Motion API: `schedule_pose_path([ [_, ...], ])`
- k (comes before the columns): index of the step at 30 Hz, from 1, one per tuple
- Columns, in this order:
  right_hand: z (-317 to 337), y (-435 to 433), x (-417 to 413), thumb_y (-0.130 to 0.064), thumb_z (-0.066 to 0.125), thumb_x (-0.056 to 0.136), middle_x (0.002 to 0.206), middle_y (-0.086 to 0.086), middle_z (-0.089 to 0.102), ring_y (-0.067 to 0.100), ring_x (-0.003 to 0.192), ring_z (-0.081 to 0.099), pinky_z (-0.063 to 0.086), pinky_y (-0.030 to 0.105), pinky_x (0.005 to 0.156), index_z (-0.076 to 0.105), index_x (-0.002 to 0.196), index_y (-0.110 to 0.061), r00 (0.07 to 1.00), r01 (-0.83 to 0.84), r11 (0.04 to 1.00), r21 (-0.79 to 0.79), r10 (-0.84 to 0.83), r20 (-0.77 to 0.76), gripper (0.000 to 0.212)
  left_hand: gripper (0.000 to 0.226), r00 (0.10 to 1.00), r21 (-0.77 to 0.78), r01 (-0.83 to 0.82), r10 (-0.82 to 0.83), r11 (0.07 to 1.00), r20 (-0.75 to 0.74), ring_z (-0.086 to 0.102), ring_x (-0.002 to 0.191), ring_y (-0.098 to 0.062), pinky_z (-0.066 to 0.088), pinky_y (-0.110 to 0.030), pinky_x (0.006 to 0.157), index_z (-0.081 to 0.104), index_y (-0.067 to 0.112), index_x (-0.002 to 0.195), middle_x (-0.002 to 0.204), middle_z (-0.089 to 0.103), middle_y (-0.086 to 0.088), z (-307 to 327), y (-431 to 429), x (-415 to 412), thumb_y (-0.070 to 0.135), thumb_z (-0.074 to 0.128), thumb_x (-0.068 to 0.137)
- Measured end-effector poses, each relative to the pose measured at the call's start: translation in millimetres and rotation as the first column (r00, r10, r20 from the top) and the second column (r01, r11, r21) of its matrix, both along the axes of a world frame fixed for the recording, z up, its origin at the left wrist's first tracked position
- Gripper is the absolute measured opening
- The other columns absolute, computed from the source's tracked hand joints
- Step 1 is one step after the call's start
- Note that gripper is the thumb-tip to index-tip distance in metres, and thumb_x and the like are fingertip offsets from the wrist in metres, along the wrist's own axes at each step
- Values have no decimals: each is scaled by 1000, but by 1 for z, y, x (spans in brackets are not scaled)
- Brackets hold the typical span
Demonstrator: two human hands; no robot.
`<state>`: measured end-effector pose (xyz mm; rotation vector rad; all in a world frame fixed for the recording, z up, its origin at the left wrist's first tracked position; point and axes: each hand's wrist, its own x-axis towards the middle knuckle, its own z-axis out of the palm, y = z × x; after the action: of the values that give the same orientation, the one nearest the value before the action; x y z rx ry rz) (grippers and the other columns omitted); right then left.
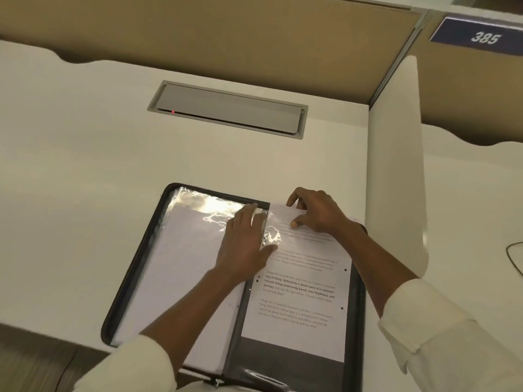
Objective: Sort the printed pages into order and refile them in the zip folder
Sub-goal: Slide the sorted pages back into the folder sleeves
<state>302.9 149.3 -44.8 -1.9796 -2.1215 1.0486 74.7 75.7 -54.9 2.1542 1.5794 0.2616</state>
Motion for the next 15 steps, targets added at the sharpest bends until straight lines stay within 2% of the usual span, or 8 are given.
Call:
schedule_pose_path([
  [3, 2, 4, 3, -32, 94, 73, 86, -14, 67, 11, 82, 63, 45, 31, 71, 68, 102, -31, 998, -59, 998, -33, 59, 9, 38, 90, 999, -62, -19, 16, 998, -49, 0, 163, -26, 12, -46, 132, 26, 19, 161, 176, 6, -8, -7, -41, -1, 62, 67, 93],
  [6, 4, 9, 2, -35, 88, 82, 87, -12, 70, 9, 85, 64, 42, 29, 73, 70, 97, -29, 995, -99, 990, -101, 100, 4, 24, 98, 996, -66, -34, 28, 997, -84, -18, 161, -21, -3, -40, 131, 8, 24, 166, 176, -16, -2, -11, -82, -2, 72, 56, 95],
  [8, 5, 10, 0, -43, 89, 80, 94, -10, 69, 8, 88, 62, 44, 30, 75, 69, 97, -29, 995, -96, 987, -126, 95, -11, 31, 101, 995, -48, -50, 46, 998, -84, -26, 159, -17, -14, -35, 125, 3, 25, 167, 173, -26, 3, -13, -107, -3, 77, 51, 94],
  [10, 5, 8, -1, -48, 95, 69, 97, -9, 66, 8, 89, 60, 49, 33, 77, 67, 99, -28, 994, -111, 985, -132, 111, -6, 46, 105, 995, -47, -61, 58, 997, -77, -28, 158, -17, -14, -35, 123, 2, 23, 168, 172, -29, 3, -14, -130, -4, 78, 50, 94],
  [12, 4, 6, -4, -45, 100, 61, 101, -6, 65, 14, 92, 61, 53, 36, 82, 67, 103, -27, 990, -132, 981, -139, 138, 33, 57, 105, 994, -41, -71, 67, 997, -92, -24, 160, -19, -7, -40, 125, 7, 20, 169, 173, -26, 0, -18, -149, -3, 80, 50, 93],
  [15, 2, 4, -5, -34, 102, 59, 101, -3, 66, 21, 96, 63, 55, 38, 85, 67, 102, -26, 989, -133, 982, -131, 139, 41, 57, 107, 988, -41, -100, 95, 994, -119, -18, 161, -22, 0, -44, 125, 9, 19, 169, 175, -18, -3, -22, -174, -2, 83, 48, 92],
])
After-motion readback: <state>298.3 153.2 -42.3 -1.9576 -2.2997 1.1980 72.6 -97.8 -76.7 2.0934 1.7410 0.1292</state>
